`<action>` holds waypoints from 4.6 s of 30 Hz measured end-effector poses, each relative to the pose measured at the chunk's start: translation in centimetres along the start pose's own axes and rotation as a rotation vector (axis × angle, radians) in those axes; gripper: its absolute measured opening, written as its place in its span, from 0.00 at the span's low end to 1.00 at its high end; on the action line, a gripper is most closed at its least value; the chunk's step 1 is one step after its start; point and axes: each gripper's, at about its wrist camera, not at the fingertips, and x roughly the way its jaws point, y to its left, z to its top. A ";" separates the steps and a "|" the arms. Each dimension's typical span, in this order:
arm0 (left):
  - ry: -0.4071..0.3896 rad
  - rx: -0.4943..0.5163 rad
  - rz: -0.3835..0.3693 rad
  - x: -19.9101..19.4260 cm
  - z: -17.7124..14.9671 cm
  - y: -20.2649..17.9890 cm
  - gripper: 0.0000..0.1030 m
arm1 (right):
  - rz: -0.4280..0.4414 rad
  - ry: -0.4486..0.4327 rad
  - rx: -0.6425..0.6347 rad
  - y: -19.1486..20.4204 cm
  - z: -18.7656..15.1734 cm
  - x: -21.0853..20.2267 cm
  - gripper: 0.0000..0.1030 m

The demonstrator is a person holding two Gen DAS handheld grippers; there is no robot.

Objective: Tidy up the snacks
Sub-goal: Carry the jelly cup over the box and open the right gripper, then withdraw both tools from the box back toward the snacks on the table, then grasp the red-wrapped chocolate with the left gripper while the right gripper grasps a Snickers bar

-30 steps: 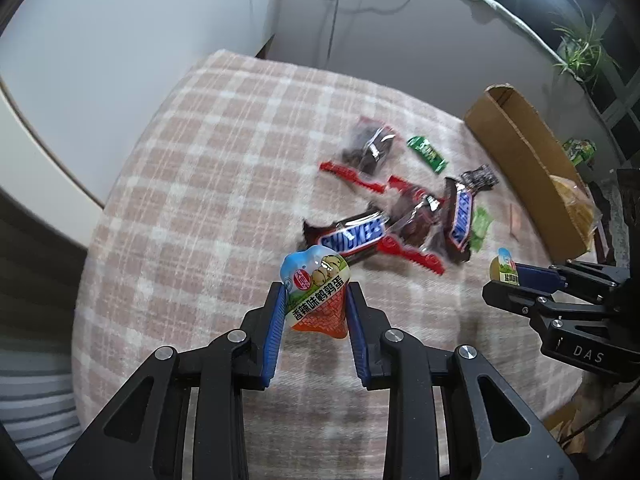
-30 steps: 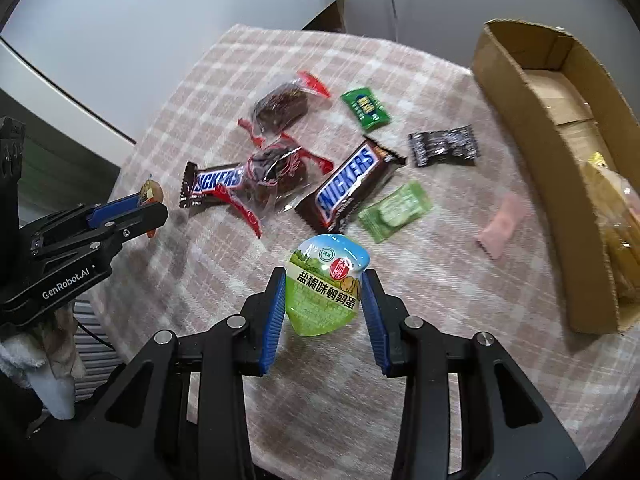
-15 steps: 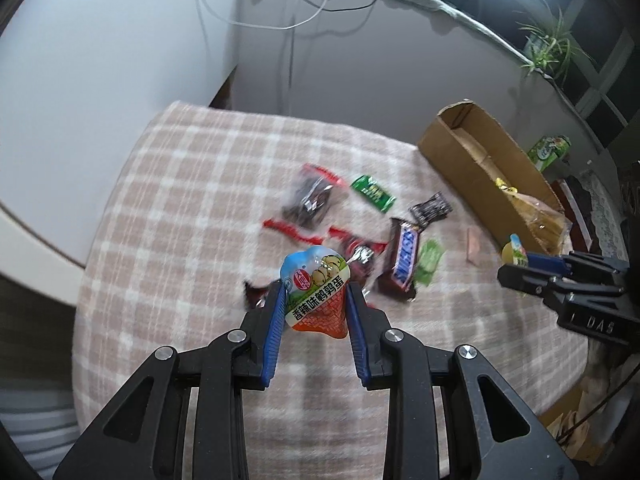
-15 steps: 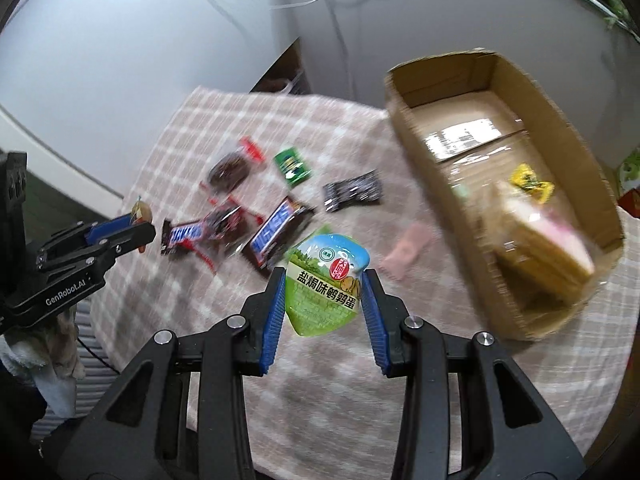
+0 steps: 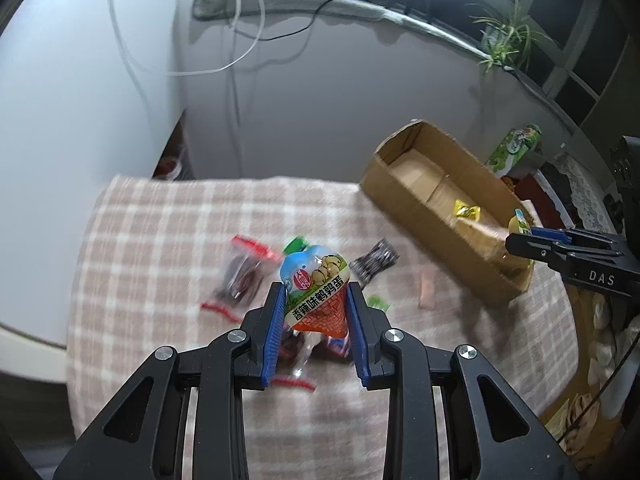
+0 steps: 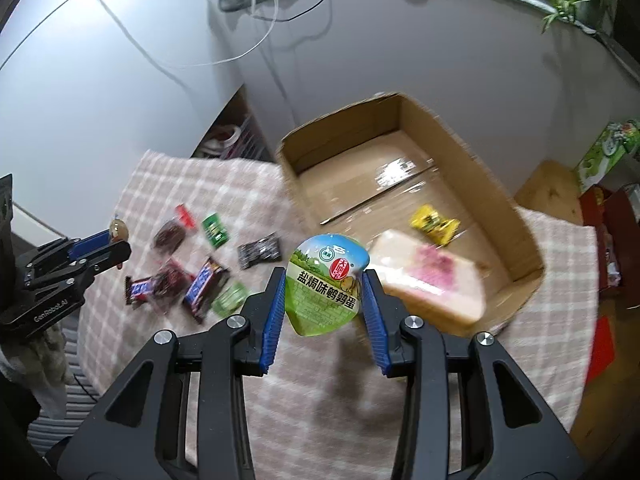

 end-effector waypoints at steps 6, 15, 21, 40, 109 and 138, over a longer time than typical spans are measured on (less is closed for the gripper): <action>-0.017 0.049 -0.024 1.0 2.8 -2.0 0.28 | -0.035 -0.012 0.046 -3.0 1.3 0.1 0.38; -0.039 0.143 -0.058 3.2 6.8 -5.7 0.28 | -0.095 -0.019 0.082 -6.8 3.7 0.8 0.38; -0.027 0.168 -0.073 5.2 8.9 -7.6 0.28 | -0.123 -0.001 0.110 -9.0 4.5 2.3 0.38; 0.080 0.187 -0.113 10.7 10.0 -11.5 0.28 | -0.126 0.072 0.155 -11.6 3.8 5.6 0.39; 0.089 -0.090 -0.021 0.2 -3.7 6.0 0.45 | 0.254 0.232 0.021 9.5 -0.6 9.0 0.61; 0.194 -0.029 -0.087 6.3 -5.6 4.0 0.27 | 0.284 0.386 0.141 10.7 -1.4 16.1 0.33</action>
